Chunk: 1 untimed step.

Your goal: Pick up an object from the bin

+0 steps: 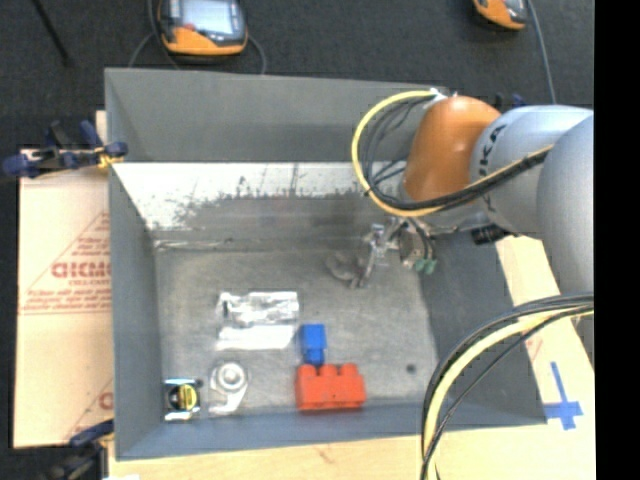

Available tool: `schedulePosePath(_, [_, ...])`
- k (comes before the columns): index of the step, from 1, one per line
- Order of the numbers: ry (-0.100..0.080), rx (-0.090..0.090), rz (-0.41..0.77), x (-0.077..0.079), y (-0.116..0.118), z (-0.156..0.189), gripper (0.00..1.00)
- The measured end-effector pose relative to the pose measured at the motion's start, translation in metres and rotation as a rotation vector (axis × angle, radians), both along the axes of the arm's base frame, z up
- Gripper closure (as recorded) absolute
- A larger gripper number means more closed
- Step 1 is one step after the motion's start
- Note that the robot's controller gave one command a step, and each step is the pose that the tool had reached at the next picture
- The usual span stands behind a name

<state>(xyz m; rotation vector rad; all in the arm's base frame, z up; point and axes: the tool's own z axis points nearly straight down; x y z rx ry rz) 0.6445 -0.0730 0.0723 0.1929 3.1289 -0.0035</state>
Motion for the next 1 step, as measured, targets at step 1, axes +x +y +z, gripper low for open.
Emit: schedulePosePath(1, [-0.007,-0.001,0.038,-0.0044,0.0110,0.1579,1.00])
